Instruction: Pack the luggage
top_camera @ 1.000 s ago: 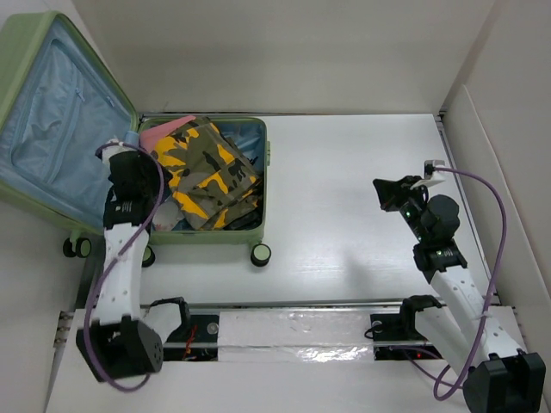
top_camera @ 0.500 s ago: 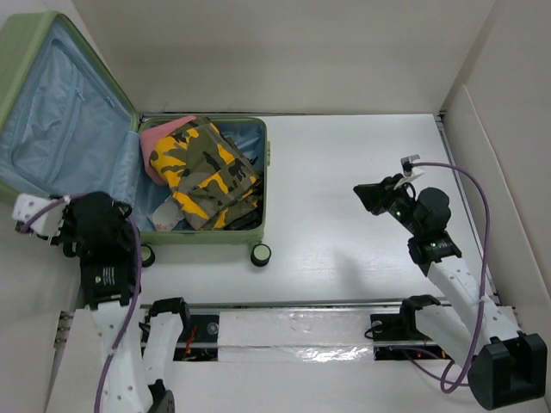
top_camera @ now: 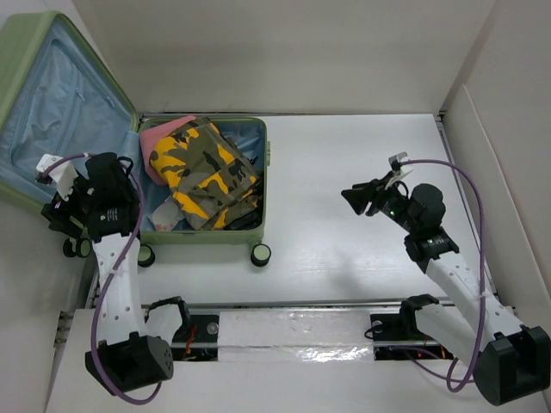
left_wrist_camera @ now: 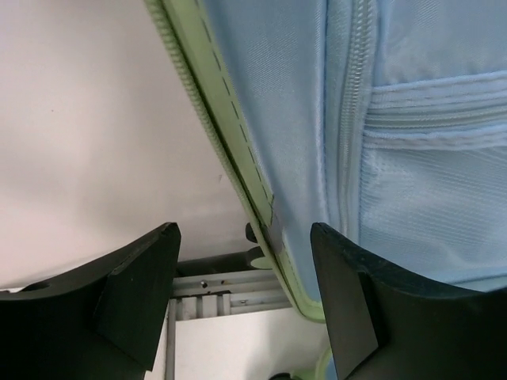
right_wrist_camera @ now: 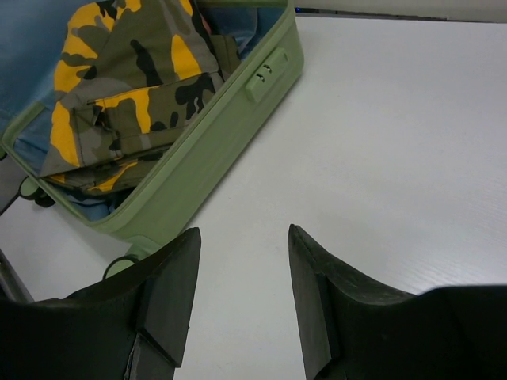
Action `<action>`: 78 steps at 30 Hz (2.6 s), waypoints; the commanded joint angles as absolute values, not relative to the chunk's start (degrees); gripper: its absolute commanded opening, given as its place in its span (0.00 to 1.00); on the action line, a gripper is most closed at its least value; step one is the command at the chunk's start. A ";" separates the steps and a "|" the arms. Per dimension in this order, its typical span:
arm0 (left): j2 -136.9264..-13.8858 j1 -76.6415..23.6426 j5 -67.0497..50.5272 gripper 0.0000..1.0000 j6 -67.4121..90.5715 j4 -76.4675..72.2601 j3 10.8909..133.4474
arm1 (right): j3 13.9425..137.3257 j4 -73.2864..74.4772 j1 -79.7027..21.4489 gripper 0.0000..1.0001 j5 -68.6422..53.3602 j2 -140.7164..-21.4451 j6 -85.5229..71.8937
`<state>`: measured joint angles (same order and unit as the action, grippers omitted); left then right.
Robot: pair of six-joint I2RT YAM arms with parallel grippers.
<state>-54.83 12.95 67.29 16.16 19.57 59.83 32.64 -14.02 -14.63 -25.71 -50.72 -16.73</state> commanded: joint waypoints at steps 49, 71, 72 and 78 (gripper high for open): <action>-47.27 -10.81 -12.99 0.00 2.02 14.59 50.62 | 36.91 -17.22 -21.01 0.53 -19.25 -61.87 -14.85; -37.17 -10.81 -5.13 0.32 17.56 3.52 54.66 | 45.43 -22.52 -22.15 0.43 -8.18 -77.10 -22.87; -38.74 -10.81 -1.79 0.35 18.19 3.43 55.97 | 46.05 -20.59 -21.63 0.31 -7.48 -75.95 -22.59; -61.15 -6.00 11.06 0.33 25.39 9.23 69.69 | 46.13 -18.73 -21.09 0.03 -2.55 -73.90 -20.75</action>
<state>-52.23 -9.45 1.34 19.42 8.29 67.77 43.99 -17.76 -21.56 -5.93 -72.62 -22.44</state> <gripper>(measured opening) 0.339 0.034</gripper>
